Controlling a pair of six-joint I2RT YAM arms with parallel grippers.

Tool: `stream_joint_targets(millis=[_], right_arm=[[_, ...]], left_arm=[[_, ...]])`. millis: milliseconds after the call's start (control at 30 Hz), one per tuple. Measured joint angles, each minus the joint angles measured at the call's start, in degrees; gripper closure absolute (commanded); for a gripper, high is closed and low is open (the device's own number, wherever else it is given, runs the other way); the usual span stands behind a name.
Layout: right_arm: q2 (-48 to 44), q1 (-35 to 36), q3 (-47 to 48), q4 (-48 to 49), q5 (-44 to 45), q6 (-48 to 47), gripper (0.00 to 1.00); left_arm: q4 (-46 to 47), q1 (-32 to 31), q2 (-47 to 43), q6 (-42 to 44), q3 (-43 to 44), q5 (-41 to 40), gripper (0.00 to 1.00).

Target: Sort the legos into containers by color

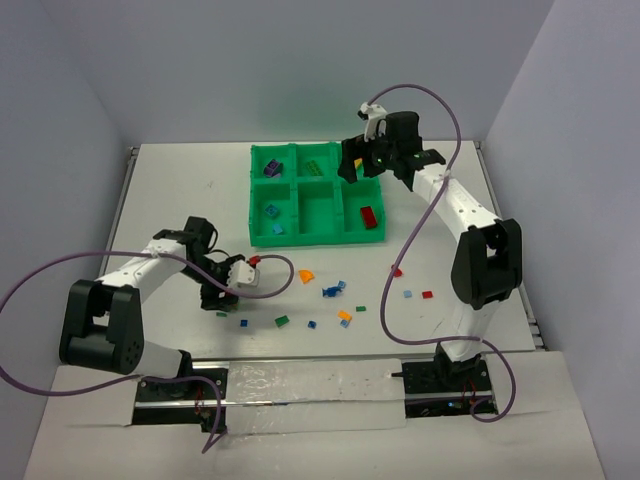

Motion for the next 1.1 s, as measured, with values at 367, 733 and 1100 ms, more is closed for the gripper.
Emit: stream_joint_targets(millis=[367, 733, 1100], right_arm=[[-0.2, -0.9, -1.2, -0.1, 0.0, -0.3, 0.00], [-1.7, -1.1, -3.3, -0.5, -3.7, -3.3, 0.00], [-6.1, -0.9, -5.3, -2.4, -25.4, -13.6, 0.03]], left_arm=[[3.7, -0.8, 0.5, -0.3, -0.9, -1.5, 0.55], [3.2, -0.6, 1.4, -4.1, 2.9, 2.1, 0.82], [12.5, 2.9, 3.2, -33.3, 23.4, 22.1, 0.94]])
